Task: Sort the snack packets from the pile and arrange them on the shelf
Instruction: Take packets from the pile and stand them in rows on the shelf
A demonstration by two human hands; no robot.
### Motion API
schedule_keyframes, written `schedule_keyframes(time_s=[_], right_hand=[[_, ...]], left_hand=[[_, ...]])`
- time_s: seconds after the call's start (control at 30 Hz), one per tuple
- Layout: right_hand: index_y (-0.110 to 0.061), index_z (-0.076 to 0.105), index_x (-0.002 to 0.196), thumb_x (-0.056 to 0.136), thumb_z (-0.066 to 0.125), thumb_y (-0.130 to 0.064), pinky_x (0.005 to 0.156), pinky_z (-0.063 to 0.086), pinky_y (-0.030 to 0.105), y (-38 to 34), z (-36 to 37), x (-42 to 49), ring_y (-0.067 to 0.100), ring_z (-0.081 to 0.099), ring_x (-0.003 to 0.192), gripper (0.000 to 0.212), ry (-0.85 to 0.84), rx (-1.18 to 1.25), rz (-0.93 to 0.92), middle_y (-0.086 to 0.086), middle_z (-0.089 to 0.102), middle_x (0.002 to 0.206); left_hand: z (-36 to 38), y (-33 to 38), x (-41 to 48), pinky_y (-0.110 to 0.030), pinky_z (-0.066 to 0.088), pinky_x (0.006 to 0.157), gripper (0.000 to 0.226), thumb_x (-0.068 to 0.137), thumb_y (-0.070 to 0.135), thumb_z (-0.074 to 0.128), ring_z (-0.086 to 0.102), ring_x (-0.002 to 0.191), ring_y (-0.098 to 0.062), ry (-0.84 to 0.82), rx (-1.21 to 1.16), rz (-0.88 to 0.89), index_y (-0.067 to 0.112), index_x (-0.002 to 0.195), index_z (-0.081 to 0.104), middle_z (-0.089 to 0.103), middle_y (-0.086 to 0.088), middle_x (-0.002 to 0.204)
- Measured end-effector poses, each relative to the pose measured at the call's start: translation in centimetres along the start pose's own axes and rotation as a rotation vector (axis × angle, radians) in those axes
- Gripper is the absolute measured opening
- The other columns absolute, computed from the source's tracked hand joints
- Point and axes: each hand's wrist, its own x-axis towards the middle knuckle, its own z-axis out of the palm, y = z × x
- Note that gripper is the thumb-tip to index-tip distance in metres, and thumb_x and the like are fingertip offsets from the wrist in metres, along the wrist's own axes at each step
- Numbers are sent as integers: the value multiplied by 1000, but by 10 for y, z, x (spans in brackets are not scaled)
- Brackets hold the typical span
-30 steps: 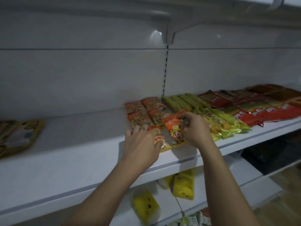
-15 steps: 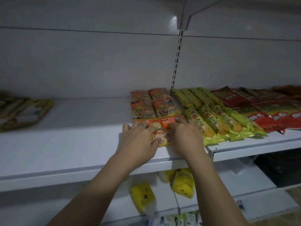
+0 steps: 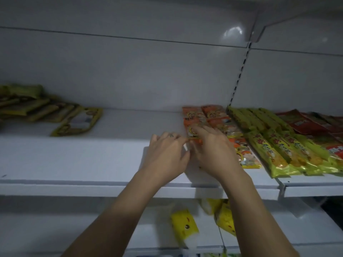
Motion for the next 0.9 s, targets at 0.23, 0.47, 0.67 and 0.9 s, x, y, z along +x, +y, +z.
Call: schedule_keyframes(time_s=[0.23,0.47,0.67,0.9], right_hand=[[-23,34,151,101,47,-32,116,20,28,-101,40,37,19,22,148,53,-118,154,-158,5,24,161],[-21,37,150,100,50,-29,113,25,30,-197,72,76,22,34,142,53,-180,88,-257,5,32,158],[-31,41,146,95,54,-33,102,37,34,-275,100,113,26,46,130,53,-249,-74,-301,4,43,149],[-20,34,149,94,50,-54,109,33,43,-343,132,149,34,37,136,66,-387,-178,-168,13,40,148]], left_hand=[[-34,-99,-31,-35,29,97,43,99,39,41,43,127,-17,25,45,-185,31,141,47,53,6,139],[-72,-214,-69,-38,28,101,46,99,50,42,41,129,-19,41,109,-365,33,141,45,52,6,140],[-95,-296,-107,-39,29,100,46,99,51,42,42,129,-18,54,169,-466,32,140,47,52,6,138],[-120,-376,-146,-45,29,103,48,96,52,46,38,132,-25,92,324,-631,29,139,49,50,0,140]])
